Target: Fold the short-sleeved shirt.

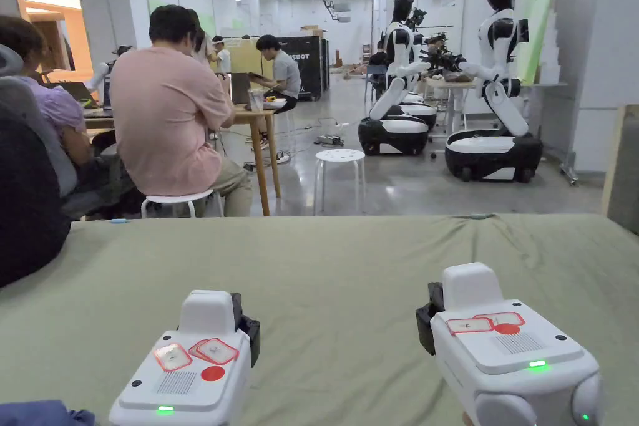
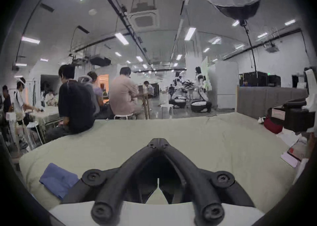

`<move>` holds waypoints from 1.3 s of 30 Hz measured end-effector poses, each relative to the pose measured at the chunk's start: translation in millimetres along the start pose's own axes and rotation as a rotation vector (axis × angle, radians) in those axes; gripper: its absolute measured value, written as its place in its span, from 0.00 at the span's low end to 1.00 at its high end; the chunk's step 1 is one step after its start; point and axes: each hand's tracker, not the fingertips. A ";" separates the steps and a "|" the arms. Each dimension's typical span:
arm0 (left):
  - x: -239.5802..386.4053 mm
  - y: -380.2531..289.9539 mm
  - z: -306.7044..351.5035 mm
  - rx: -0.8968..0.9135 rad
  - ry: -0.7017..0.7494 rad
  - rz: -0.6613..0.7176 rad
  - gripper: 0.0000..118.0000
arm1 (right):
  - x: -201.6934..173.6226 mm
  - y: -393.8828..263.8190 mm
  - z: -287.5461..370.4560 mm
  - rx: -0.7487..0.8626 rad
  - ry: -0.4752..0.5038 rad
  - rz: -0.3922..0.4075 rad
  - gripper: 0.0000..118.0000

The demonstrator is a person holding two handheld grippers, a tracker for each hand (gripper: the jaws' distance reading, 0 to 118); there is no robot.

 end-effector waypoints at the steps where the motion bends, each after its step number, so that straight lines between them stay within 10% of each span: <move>1: 10.9 -1.8 3.7 0.018 -0.003 -0.006 0.00 | 4.8 -7.0 2.5 0.005 -0.008 -0.007 0.00; 29: 35.5 -37.6 15.6 0.100 0.079 0.004 0.00 | 43.8 -62.4 23.7 0.111 -0.121 -0.077 0.02; 32: 39.1 -37.5 10.7 0.091 0.069 -0.010 0.22 | 41.3 -61.3 20.8 0.111 -0.120 -0.068 0.04; 34: 41.3 -37.1 7.2 0.079 0.061 -0.009 0.67 | 42.0 -61.2 21.1 0.112 -0.103 -0.066 0.29; 36: 43.0 -38.4 6.8 0.085 0.063 0.000 1.00 | 41.9 -61.0 19.4 0.120 -0.087 -0.063 0.82; 37: 43.8 -38.9 6.8 0.095 0.067 0.007 1.00 | 41.8 -61.2 19.3 0.121 -0.086 -0.059 0.99; 39: 43.0 -38.3 9.0 0.123 0.070 0.011 1.00 | 40.9 -63.3 17.9 0.129 -0.092 -0.045 1.00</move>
